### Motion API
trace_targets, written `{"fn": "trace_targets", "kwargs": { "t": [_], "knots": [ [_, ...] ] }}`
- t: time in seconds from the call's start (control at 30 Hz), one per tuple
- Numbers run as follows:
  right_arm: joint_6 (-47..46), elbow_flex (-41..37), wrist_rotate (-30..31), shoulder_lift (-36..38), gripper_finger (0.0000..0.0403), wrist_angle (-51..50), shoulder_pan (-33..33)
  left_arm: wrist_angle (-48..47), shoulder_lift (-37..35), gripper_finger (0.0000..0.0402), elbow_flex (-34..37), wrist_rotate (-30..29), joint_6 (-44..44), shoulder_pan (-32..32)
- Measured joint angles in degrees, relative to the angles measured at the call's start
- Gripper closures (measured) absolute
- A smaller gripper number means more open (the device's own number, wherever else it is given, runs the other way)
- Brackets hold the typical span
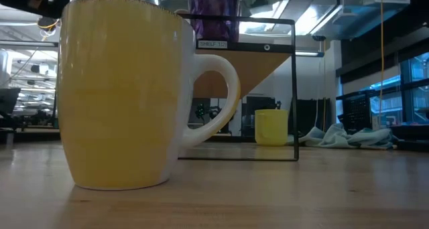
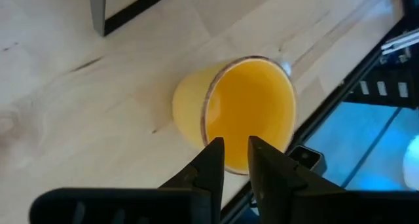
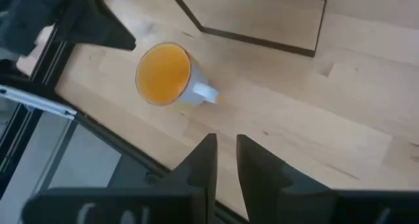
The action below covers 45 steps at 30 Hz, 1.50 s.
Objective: Stack small to large cups/mugs on shelf
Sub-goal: Put the yellow mug on the shelf
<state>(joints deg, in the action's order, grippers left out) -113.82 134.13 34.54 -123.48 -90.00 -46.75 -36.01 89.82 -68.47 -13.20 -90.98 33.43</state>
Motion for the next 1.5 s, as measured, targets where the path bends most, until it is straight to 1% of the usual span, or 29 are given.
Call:
{"fn": "trace_targets", "kwargs": {
  "t": [0.1,0.2,0.4,0.7,1.07,1.27,1.5],
  "knots": [
    [-0.07,0.00,0.00,0.00,0.0343,0.00,-0.75,-0.57,0.45,0.0340,0.00,-1.50,-0.55,-0.11],
    [-0.07,0.00,0.25,0.00,0.0343,-0.02,-1.22,-1.06,1.49,0.0341,-0.02,-1.87,-3.34,0.21],
    [0.61,0.00,0.47,-0.04,0.0343,-0.02,-1.43,-0.55,4.61,0.0342,-0.02,0.08,-7.64,1.87],
    [3.30,0.00,0.46,-0.07,0.0343,-0.02,-1.43,-0.69,5.44,0.0342,0.00,0.20,-8.40,0.94],
    [3.48,0.00,0.46,-0.07,0.0343,-0.02,-1.43,-1.13,5.60,0.0342,0.00,-1.31,-4.47,-0.09],
    [3.52,0.00,0.44,-0.07,0.0343,-0.02,-1.43,-3.11,5.72,0.0342,0.02,-2.58,-1.99,0.02],
    [3.81,0.00,0.44,-0.09,0.0343,-0.02,-1.43,-6.88,5.72,0.0342,0.02,-0.76,1.54,0.02]
  ]
}}
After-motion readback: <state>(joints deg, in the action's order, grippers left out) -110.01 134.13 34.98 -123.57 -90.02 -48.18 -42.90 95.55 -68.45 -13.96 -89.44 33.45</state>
